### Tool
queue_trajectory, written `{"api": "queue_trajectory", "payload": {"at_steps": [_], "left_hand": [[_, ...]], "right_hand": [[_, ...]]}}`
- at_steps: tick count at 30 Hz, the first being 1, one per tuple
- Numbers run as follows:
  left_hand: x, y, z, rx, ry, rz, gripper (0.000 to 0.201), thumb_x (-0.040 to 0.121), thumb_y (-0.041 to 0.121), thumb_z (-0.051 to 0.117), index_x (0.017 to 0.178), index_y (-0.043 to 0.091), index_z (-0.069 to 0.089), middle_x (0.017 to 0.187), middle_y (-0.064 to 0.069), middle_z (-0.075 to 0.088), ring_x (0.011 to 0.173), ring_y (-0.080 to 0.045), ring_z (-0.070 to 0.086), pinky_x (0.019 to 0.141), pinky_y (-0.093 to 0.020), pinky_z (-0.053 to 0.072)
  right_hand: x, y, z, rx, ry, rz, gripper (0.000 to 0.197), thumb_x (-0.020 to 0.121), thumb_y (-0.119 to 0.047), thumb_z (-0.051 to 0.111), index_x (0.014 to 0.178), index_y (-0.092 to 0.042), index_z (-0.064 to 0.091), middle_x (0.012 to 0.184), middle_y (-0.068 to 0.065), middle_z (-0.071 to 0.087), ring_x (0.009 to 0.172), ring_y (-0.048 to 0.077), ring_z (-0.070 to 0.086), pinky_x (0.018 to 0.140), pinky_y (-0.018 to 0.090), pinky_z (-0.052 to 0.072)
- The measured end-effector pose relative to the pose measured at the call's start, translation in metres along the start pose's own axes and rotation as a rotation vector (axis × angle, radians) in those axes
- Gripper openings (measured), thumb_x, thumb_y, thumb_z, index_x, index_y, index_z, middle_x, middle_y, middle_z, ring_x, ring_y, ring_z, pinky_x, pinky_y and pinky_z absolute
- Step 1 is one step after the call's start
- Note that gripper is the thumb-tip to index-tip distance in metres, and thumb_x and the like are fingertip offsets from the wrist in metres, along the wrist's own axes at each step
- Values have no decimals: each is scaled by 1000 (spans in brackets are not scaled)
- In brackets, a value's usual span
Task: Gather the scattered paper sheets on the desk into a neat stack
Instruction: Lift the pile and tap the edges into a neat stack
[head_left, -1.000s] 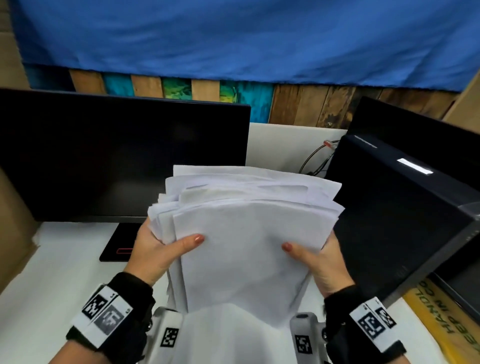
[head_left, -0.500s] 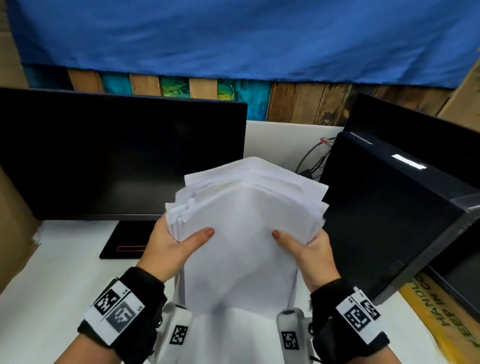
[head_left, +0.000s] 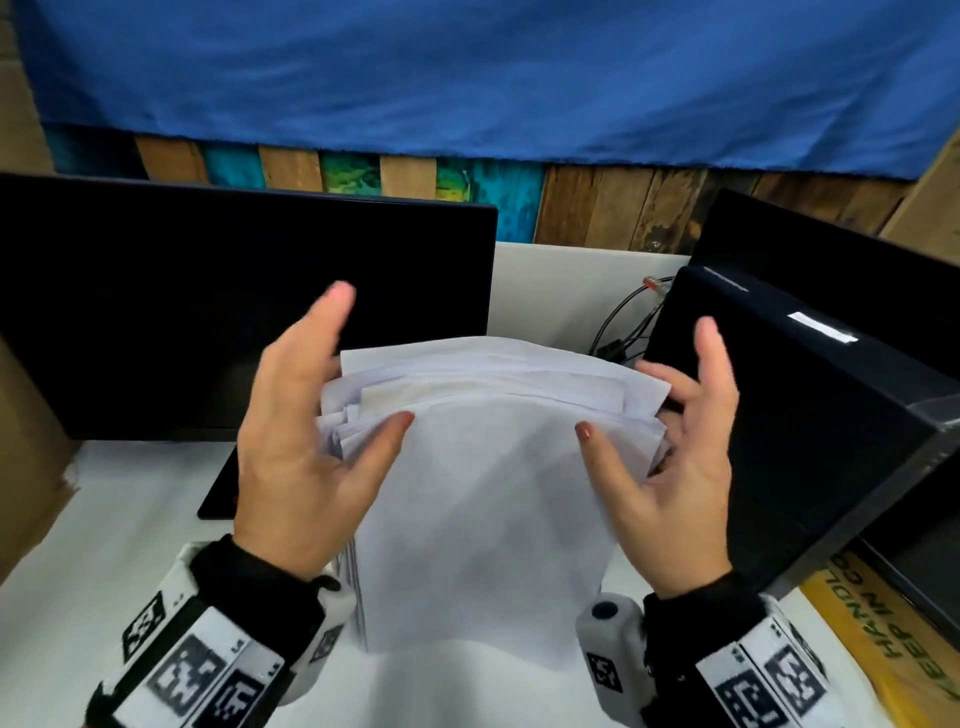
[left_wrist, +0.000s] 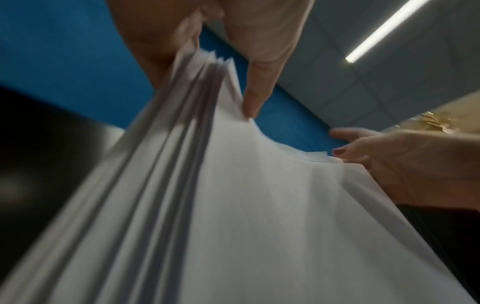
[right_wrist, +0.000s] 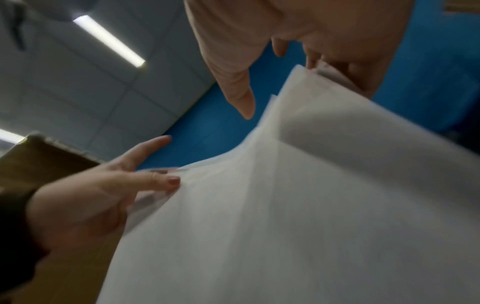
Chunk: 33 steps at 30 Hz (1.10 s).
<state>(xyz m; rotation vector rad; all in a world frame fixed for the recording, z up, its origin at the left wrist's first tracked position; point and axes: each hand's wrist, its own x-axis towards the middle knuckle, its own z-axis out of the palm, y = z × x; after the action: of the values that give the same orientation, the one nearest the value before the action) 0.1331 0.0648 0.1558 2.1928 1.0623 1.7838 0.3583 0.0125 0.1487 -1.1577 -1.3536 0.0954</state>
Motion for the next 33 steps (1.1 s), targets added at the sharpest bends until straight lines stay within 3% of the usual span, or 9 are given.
{"api": "queue_trajectory", "payload": {"at_steps": [3, 7, 10, 12, 18, 23, 28, 31, 33], "left_hand": [[0, 4, 0, 174, -84, 14, 43, 77, 13, 66, 120, 12, 60, 120, -7, 52, 112, 19, 37, 96, -1, 28], [-11, 1, -3, 154, -85, -97, 42, 81, 14, 57, 122, 11, 53, 110, 15, 54, 98, 11, 47, 90, 0, 32], [-12, 8, -6, 238, -165, -83, 65, 80, 11, 52, 140, 25, 32, 103, 3, 52, 79, -16, 55, 78, -25, 50], [-8, 11, -7, 332, -223, -96, 65, 80, 16, 50, 141, 33, 34, 91, 1, 47, 58, -19, 46, 60, -35, 49], [-15, 1, -15, 201, -177, -123, 39, 79, 19, 56, 118, 14, 58, 99, -2, 59, 90, 2, 51, 84, -2, 33], [-20, 2, -12, 157, -217, -38, 45, 81, 2, 52, 123, 20, 56, 98, -2, 58, 89, -5, 53, 80, -5, 35], [-20, -11, -19, -95, -207, -121, 36, 84, 21, 50, 110, 45, 55, 103, 19, 61, 96, -7, 59, 84, -14, 43], [-15, -11, -18, -241, -227, -165, 41, 79, 23, 55, 113, 46, 55, 101, 14, 64, 94, -9, 61, 83, -25, 50], [-12, -17, -18, -386, -169, -245, 62, 69, 22, 64, 124, 46, 46, 99, 8, 64, 93, -10, 61, 83, -25, 51]], "right_hand": [[2, -3, 5, -323, -95, -100, 60, 80, -33, 57, 137, -25, 41, 115, -3, 49, 100, -7, 44, 86, -1, 32], [-5, 3, 5, -308, -58, -85, 40, 81, -22, 59, 121, -15, 56, 108, 1, 60, 99, -10, 47, 87, 1, 31], [-6, 2, 6, -303, -58, -101, 46, 80, -17, 61, 125, -15, 53, 106, -5, 57, 100, -12, 46, 88, 2, 31], [-6, 0, 8, -320, -77, -101, 47, 80, -20, 59, 127, -16, 53, 99, -3, 54, 95, -6, 47, 84, 1, 31], [-13, 2, 3, -168, -38, -82, 43, 76, -12, 64, 118, -17, 54, 107, -3, 58, 103, -4, 51, 90, 9, 35], [-16, 2, 4, -99, -58, -90, 64, 71, -8, 71, 128, -20, 45, 108, -9, 56, 100, -4, 53, 90, 8, 36], [-16, 33, -8, 298, -268, 354, 106, 52, -14, 82, 139, -41, 27, 119, -6, 60, 105, 2, 59, 86, 13, 47], [-16, 50, -6, 502, -380, 550, 65, 45, -27, 91, 106, -29, 68, 103, 0, 74, 96, 13, 69, 77, 21, 54], [-16, 51, -2, 531, -330, 558, 30, 57, -19, 81, 87, -18, 75, 90, 5, 76, 85, 19, 72, 69, 24, 56]]}}
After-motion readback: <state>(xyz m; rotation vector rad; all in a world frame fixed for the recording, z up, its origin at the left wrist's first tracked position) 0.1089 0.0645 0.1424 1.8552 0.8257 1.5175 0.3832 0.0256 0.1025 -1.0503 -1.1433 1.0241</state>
